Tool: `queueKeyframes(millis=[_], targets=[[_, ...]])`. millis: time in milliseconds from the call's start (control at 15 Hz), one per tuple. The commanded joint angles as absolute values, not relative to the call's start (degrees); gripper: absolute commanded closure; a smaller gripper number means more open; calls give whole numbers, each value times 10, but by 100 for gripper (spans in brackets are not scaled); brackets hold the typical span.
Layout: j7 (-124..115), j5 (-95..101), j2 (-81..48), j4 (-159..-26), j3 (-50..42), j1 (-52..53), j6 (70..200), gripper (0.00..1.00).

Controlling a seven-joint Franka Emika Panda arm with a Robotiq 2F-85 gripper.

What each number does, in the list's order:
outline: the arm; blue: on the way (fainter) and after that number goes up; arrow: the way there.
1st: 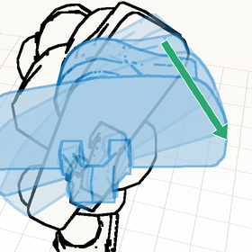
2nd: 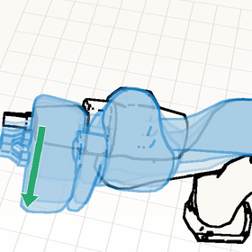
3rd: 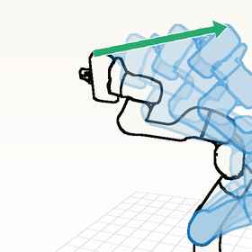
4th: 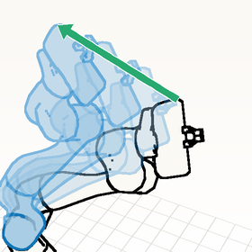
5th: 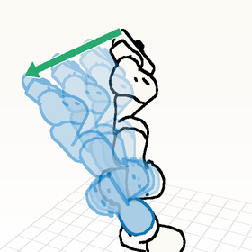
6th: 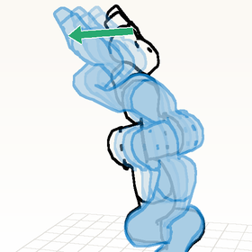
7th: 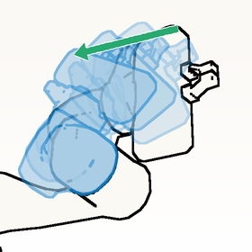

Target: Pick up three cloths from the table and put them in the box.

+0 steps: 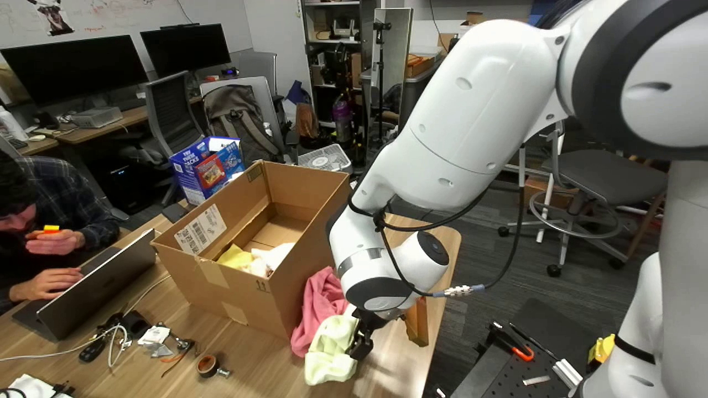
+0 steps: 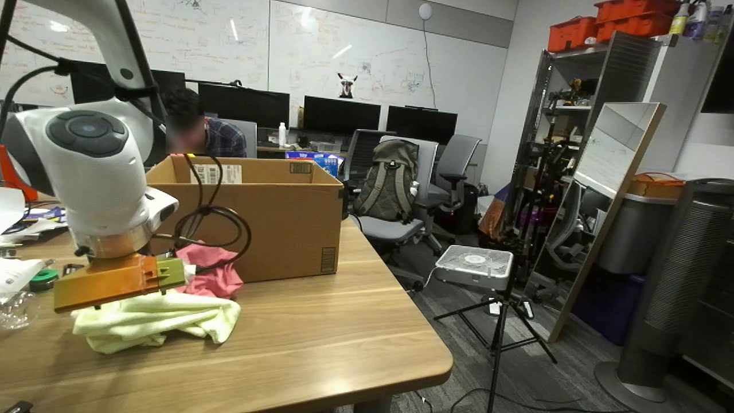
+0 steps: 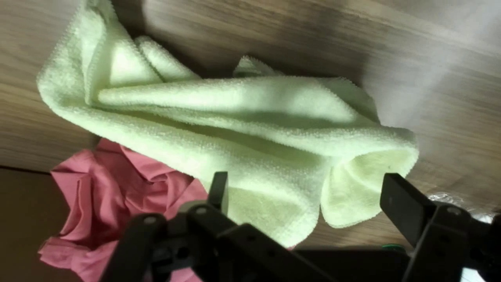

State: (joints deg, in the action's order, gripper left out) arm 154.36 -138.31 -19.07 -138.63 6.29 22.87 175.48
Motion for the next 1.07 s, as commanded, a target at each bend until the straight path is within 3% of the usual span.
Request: queueKeyframes(millis=[0,533,1000], targets=[[1561,-1410,-228,-1362,-24,319,1740,0],[1559,-1441,-295,-1362,-83,406,1689,0],[1547,-1442,-305,-1366,-69,415,1663,0]])
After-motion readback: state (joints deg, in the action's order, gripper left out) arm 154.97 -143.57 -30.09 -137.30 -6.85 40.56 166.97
